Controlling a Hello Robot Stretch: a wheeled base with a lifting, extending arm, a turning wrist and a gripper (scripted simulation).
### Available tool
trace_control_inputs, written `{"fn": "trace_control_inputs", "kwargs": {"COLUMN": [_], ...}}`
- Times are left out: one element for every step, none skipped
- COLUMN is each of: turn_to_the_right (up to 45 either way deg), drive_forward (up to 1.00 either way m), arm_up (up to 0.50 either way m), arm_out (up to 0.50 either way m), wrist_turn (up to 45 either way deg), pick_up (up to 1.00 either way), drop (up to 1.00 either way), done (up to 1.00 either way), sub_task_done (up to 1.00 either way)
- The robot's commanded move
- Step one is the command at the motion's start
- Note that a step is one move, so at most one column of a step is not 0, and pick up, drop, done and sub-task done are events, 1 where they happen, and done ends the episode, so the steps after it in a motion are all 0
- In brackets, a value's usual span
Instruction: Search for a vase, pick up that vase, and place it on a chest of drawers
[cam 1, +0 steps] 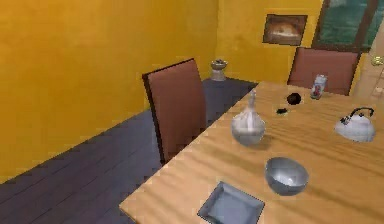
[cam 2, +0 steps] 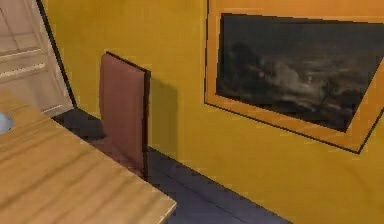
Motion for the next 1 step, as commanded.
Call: {"fn": "trace_control_inputs", "kwargs": {"turn_to_the_right": [-45.0], "drive_forward": [0.0], "arm_up": [0.0], "arm_out": [0.0], "wrist_turn": [0.0], "pick_up": [0.0], "drop": [0.0], "done": [0.0], "sub_task_done": [0.0]}}
